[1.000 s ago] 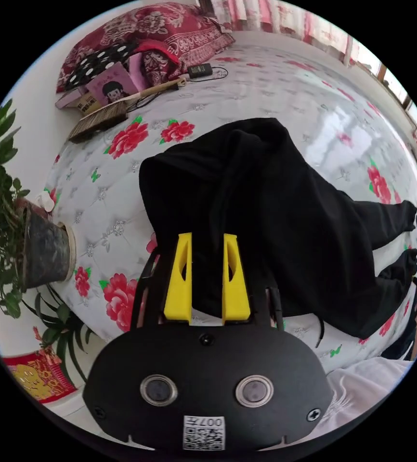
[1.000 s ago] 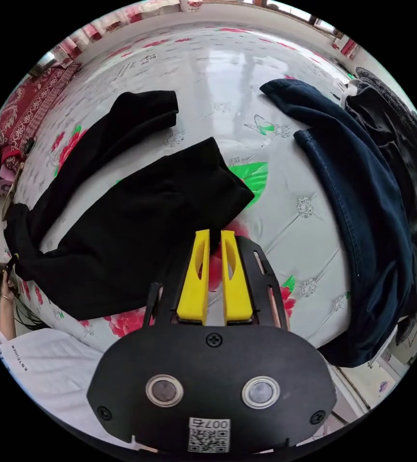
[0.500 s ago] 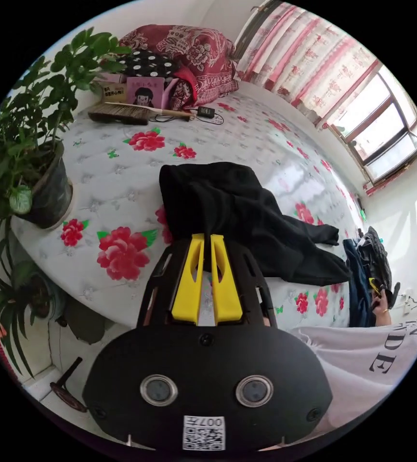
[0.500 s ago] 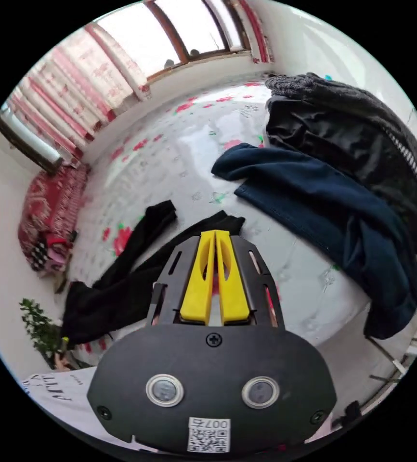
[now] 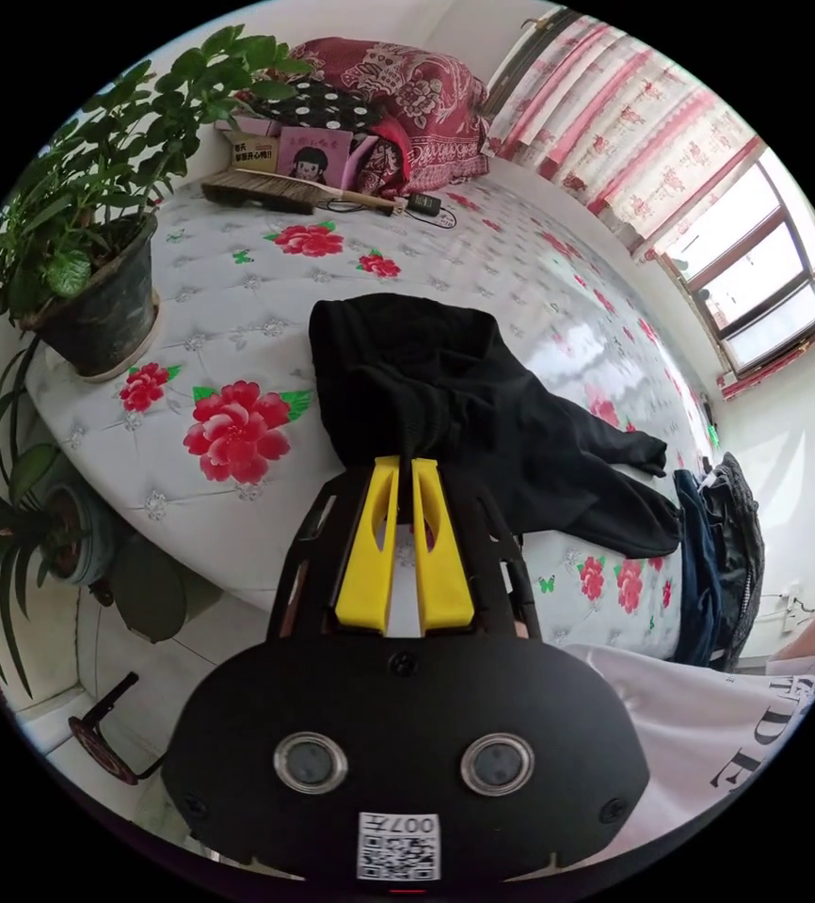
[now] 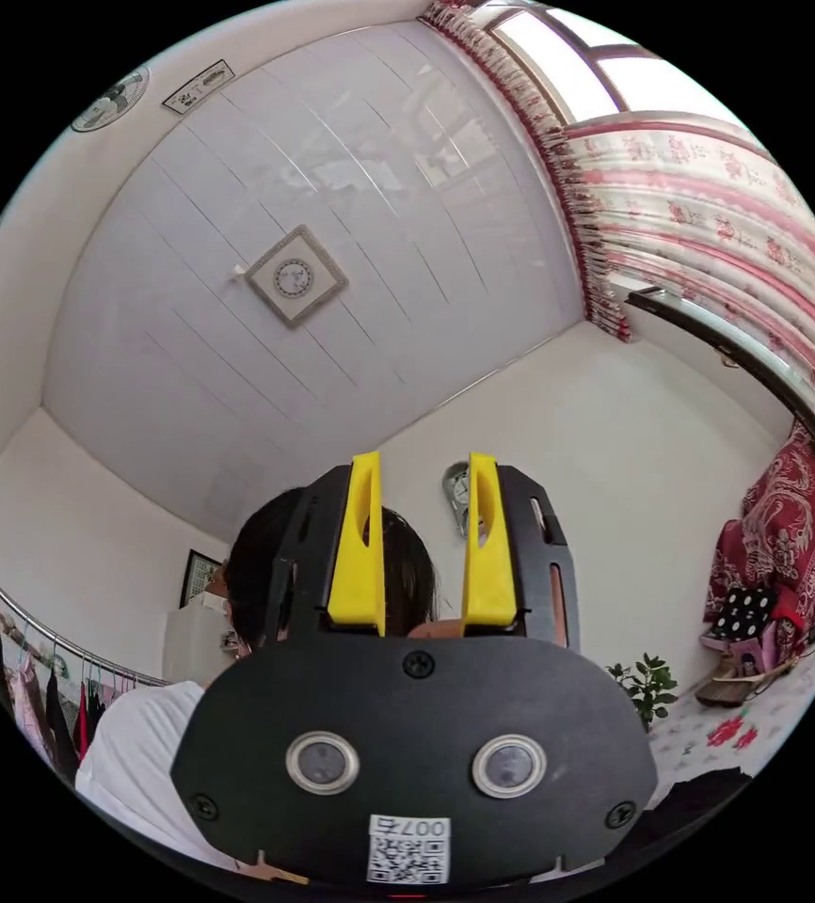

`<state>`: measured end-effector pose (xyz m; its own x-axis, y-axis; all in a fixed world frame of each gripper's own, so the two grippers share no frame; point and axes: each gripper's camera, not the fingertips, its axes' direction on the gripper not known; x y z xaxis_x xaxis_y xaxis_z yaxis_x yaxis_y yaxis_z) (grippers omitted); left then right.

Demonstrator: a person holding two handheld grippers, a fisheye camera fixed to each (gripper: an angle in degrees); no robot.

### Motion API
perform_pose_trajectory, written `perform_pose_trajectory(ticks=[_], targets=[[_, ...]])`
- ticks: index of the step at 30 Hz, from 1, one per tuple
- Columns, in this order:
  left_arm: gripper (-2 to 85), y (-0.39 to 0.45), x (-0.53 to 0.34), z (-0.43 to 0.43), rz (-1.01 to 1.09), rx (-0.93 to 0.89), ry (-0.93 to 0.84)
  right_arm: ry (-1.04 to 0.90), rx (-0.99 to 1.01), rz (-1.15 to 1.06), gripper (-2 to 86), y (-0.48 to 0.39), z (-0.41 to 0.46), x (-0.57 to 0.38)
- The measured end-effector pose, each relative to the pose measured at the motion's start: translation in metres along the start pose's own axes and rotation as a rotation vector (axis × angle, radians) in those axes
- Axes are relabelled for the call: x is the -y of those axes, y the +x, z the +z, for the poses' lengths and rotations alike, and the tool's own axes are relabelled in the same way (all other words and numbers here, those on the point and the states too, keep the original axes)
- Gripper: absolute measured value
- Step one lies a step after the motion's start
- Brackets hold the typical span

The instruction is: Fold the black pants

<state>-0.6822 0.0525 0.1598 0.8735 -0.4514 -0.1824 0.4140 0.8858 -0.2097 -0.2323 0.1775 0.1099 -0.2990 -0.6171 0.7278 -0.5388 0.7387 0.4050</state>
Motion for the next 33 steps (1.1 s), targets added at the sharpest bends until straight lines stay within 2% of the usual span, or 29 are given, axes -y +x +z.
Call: perform_pose_trajectory(ticks=[2, 11, 17, 19, 21, 22, 23, 24, 25, 26, 27, 29, 32, 33], targets=[[-0.4, -0.007, -0.005, 0.000, -0.017, -0.014, -0.004, 0.001, 0.068, 0.006, 8.6, -0.016, 0.016, -0.007], [-0.4, -0.029, -0.014, -0.002, -0.032, -0.032, -0.016, 0.061, 0.061, -0.083, 8.0, -0.103, 0.022, -0.010], [-0.4, -0.036, -0.013, -0.002, -0.039, -0.010, -0.025, -0.094, 0.114, -0.221, 8.5, -0.185, 0.037, -0.018], [-0.4, -0.039, -0.013, -0.002, -0.047, -0.004, -0.030, -0.152, 0.058, -0.292, 9.1, -0.203, 0.026, -0.019], [-0.4, -0.041, -0.011, -0.002, -0.057, 0.006, -0.036, -0.192, -0.103, -0.386, 9.7, -0.216, 0.003, -0.020], [-0.4, -0.041, -0.011, -0.003, -0.060, 0.009, -0.037, -0.206, -0.270, -0.475, 9.9, -0.224, -0.018, -0.022], [-0.4, -0.042, -0.010, -0.003, -0.065, 0.012, -0.039, -0.196, -0.537, -0.536, 10.1, -0.224, -0.040, -0.025], [-0.4, -0.042, -0.009, -0.004, -0.071, 0.016, -0.040, -0.192, -0.703, -0.554, 10.1, -0.220, -0.052, -0.026], [-0.4, -0.042, -0.008, -0.004, -0.073, 0.018, -0.041, -0.186, -1.050, -0.552, 10.0, -0.202, -0.081, -0.027], [-0.4, -0.041, -0.007, -0.005, -0.076, 0.023, -0.039, -0.192, -1.375, -0.501, 9.9, -0.173, -0.121, -0.026], [-0.3, -0.040, -0.005, -0.006, -0.074, 0.026, -0.035, -0.194, -1.523, -0.444, 10.0, -0.155, -0.145, -0.026], [-0.3, -0.039, -0.001, -0.008, -0.073, 0.029, -0.029, -0.317, -1.911, -0.143, 10.4, -0.080, -0.256, -0.032], [-0.3, -0.039, 0.006, -0.013, -0.104, 0.018, -0.020, -0.444, -2.173, 0.274, 11.0, -0.003, -0.382, -0.054], [-0.4, -0.040, 0.009, -0.016, -0.117, 0.006, -0.019, -0.444, -2.192, 0.352, 11.1, 0.008, -0.402, -0.057]])
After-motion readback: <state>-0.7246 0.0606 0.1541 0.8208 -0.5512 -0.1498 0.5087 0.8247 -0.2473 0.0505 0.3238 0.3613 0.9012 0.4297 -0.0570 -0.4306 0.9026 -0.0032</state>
